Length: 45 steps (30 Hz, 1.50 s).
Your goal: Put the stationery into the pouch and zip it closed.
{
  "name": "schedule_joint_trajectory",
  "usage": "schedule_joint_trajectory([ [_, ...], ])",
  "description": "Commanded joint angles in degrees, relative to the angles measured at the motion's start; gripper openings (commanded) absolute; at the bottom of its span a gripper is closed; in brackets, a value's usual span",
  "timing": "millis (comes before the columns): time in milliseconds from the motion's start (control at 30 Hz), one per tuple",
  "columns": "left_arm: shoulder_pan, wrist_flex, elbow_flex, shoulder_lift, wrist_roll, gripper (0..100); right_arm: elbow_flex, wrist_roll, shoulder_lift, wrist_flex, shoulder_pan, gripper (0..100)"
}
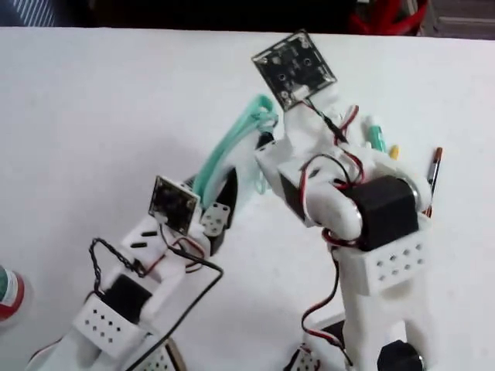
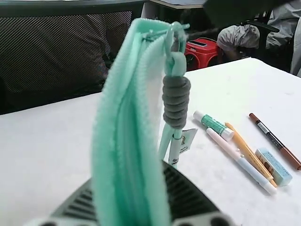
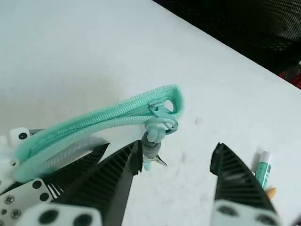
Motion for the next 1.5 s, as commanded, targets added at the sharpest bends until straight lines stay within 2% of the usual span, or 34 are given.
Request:
schedule_joint_trajectory([
  [0,0.1,0.1,-2.8,-0.8,-0.4,2,-0.3,0.1,1.7,-2.1,0.5,23.8],
  [367,0.0,0.1,-2.8,-0.8,-0.4,2,-0.4,1.1,12.8,-6.5,0.1,23.3],
  [500,0.0,-0.1,-2.8,-0.8,-0.4,2,-0.7,5.7,13.5,-6.4,-2.1,9.9],
  [600,-0.1,-0.1,-2.8,-0.8,-0.4,2,-0.6,6.2,12.6,-8.2,-2.3,1.4],
  [800,-0.1,-0.1,-2.8,-0.8,-0.4,2,-0.4,6.0,7.0,-8.3,-3.0,1.9],
  [1067,-0.1,0.0,-2.8,-0.8,-0.4,2,0.9,6.7,1.3,-1.9,-12.0,1.9],
  [1233,-0.1,0.1,-2.8,-0.8,-0.4,2,6.4,12.0,1.4,-0.3,-13.8,1.9],
  [1467,-0.1,0.1,-2.8,-0.8,-0.4,2,11.5,15.2,0.9,-0.2,-17.3,1.9],
])
